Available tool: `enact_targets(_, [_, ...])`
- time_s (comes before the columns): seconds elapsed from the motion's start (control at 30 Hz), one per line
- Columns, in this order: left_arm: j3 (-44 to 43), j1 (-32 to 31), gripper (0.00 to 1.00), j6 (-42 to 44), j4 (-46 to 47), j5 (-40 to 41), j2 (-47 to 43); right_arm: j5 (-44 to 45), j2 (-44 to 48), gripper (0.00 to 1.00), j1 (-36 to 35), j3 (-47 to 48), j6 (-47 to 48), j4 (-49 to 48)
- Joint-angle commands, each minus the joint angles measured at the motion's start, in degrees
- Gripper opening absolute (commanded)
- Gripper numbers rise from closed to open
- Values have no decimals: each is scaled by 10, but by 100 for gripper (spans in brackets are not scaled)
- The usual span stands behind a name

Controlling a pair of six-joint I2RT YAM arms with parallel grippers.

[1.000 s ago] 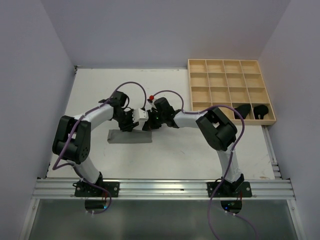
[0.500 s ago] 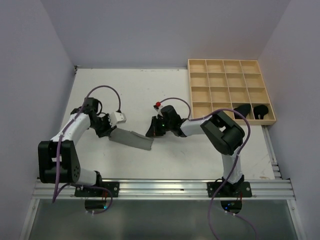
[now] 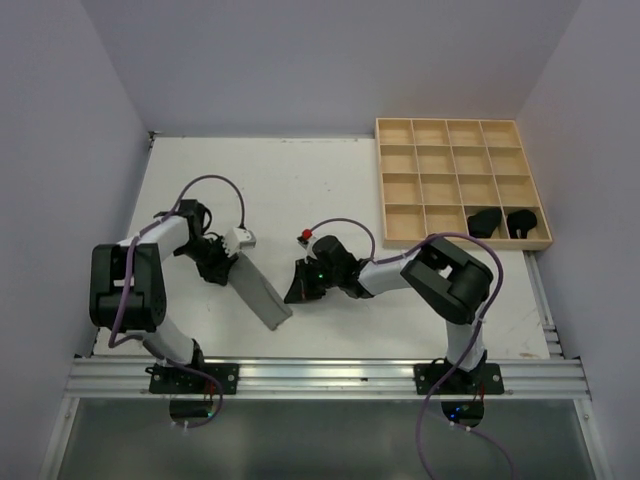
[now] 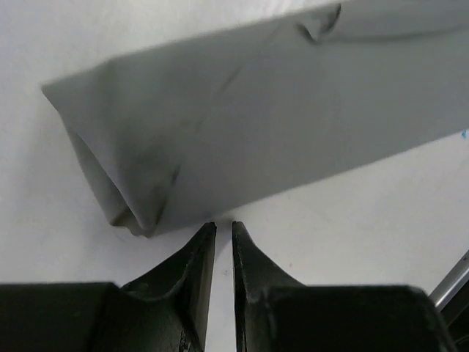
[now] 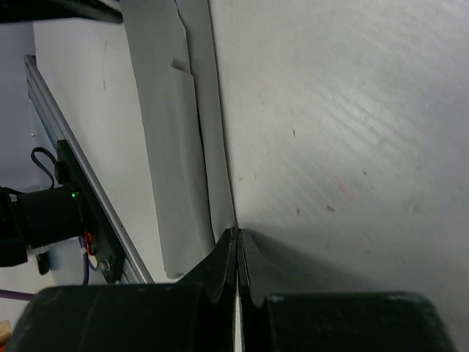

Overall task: Roll the underwear
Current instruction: Fold the underwear, then roll the underwear

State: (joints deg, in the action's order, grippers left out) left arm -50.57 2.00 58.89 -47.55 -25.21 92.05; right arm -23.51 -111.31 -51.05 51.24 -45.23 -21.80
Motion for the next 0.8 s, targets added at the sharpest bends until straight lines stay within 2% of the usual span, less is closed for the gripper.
enact_targets(0.0, [-33, -14, 20, -36, 91, -31, 83, 48, 14, 0, 0, -46, 0, 69])
enact_targets(0.3, [-173, -98, 20, -105, 127, -62, 204, 171, 181, 0, 2, -79, 62, 152])
enact_targets(0.4, [-206, -118, 21, -141, 147, -70, 227, 179, 226, 0, 2, -81, 83, 151])
enact_targets(0.47, [-223, -118, 25, -159, 154, -80, 228, 170, 235, 1, 2, -77, 93, 142])
enact_targets(0.5, [-230, -114, 26, -169, 163, -85, 220, 167, 236, 1, 2, -65, 103, 140])
enact_targets(0.6, [-219, -76, 38, -174, 165, -153, 157, 133, 225, 1, 0, -46, 103, 117])
enact_targets(0.63, [-214, -42, 45, -165, 163, -191, 134, 125, 218, 1, -2, -41, 101, 108])
enact_targets(0.7, [-207, 1, 50, -150, 140, -229, 68, 103, 203, 2, -6, -22, 89, 78])
enact_targets(0.77, [-212, 62, 62, -110, 112, -275, 6, 95, 179, 2, -17, 7, 81, 68])
